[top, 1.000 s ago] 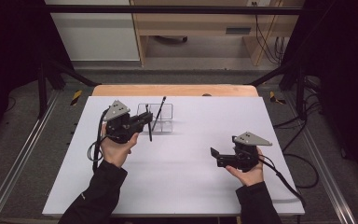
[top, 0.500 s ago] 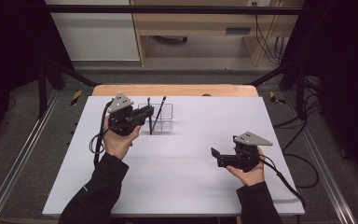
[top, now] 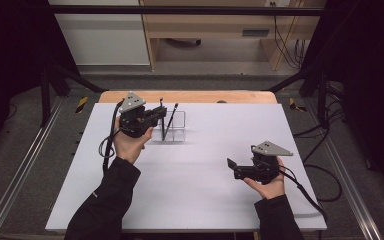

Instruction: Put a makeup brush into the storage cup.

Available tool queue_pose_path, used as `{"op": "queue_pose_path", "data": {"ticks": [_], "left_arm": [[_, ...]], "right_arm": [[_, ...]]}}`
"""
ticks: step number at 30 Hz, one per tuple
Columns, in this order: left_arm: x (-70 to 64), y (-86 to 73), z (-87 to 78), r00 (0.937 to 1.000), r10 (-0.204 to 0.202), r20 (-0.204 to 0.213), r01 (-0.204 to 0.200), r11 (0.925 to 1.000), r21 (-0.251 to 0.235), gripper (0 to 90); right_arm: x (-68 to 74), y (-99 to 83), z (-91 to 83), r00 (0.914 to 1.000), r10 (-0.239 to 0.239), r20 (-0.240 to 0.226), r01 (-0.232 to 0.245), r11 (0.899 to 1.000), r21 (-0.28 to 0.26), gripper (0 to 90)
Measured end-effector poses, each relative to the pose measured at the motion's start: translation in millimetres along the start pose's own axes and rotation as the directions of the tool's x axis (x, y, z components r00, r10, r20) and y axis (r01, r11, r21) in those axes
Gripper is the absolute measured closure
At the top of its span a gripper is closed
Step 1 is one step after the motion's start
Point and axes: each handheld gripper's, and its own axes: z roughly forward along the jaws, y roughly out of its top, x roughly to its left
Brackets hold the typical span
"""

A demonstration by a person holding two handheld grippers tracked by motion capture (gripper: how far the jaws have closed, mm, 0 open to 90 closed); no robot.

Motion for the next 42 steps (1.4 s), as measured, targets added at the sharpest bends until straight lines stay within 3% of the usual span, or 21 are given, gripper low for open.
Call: {"op": "queue_pose_path", "data": {"ticks": [42], "left_arm": [[25.4,18.2,41.5,0.9991,-0.011,-0.042,0.011,0.9999,0.002,82.9]], "right_arm": [[-0.4,-0.7,1.0,1.0000,0.000,-0.002,0.000,1.000,0.005,4.2]]}}
